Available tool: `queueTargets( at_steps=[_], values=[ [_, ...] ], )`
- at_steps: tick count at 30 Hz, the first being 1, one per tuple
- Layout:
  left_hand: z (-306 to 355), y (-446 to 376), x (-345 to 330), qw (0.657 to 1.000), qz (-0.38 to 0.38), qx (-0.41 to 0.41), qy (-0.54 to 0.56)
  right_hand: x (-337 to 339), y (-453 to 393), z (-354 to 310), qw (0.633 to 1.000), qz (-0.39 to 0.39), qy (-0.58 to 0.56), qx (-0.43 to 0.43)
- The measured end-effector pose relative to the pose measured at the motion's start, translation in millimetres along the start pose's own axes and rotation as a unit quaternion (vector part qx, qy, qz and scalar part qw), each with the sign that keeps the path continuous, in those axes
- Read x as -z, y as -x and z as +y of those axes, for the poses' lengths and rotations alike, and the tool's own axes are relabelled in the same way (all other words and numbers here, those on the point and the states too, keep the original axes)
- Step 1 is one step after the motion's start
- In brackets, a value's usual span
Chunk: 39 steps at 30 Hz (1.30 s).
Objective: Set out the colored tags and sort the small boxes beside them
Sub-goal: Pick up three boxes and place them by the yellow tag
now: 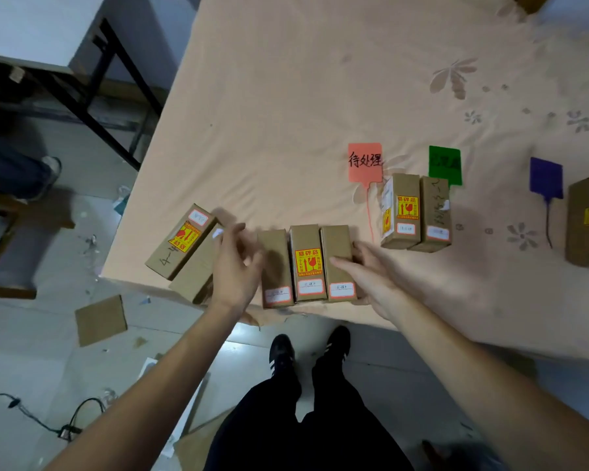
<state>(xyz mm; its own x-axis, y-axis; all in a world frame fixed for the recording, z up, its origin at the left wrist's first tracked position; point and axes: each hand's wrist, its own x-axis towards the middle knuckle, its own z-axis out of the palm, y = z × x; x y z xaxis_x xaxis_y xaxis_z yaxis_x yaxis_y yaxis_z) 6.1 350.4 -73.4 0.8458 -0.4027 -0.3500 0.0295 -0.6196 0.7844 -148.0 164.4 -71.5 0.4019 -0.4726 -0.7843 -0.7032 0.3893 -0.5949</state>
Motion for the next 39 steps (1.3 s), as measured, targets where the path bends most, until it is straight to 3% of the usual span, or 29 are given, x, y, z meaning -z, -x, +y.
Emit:
queueTargets(
  at_steps=[4, 9, 17, 21, 26, 32, 39],
  values=[
    [-3, 9, -13, 0.997, -0.045, -0.016, -0.063, -2, 1, 1, 1.0, -0.006, 0.013, -0.011],
    [2, 12, -25, 0.994, -0.039, -0.033, -0.099, -7, 2, 4, 1.0, -0.007, 0.028, -0.008],
    [10, 8, -17, 0.994, -0.101, -0.011, -0.03, -10, 8, -2, 1.0, -0.005, -0.006, -0.004],
    [37, 6, -8, 0.995, -0.096, -0.007, 0.032, -6, 24, -28, 0.999, 0.012, -0.021, 0.039],
    [94, -5, 18, 0.989, -0.069, -0.08, 0.106, 18, 59, -92, 0.989, 0.043, -0.026, 0.142],
    [202, -2, 65, 0.961, 0.021, -0.253, 0.112, 47, 130, -184, 0.946, 0.076, -0.039, 0.313],
    [260, 20, 102, 0.927, 0.078, -0.352, 0.109, 57, 183, -222, 0.902, 0.095, -0.052, 0.418]
  ],
)
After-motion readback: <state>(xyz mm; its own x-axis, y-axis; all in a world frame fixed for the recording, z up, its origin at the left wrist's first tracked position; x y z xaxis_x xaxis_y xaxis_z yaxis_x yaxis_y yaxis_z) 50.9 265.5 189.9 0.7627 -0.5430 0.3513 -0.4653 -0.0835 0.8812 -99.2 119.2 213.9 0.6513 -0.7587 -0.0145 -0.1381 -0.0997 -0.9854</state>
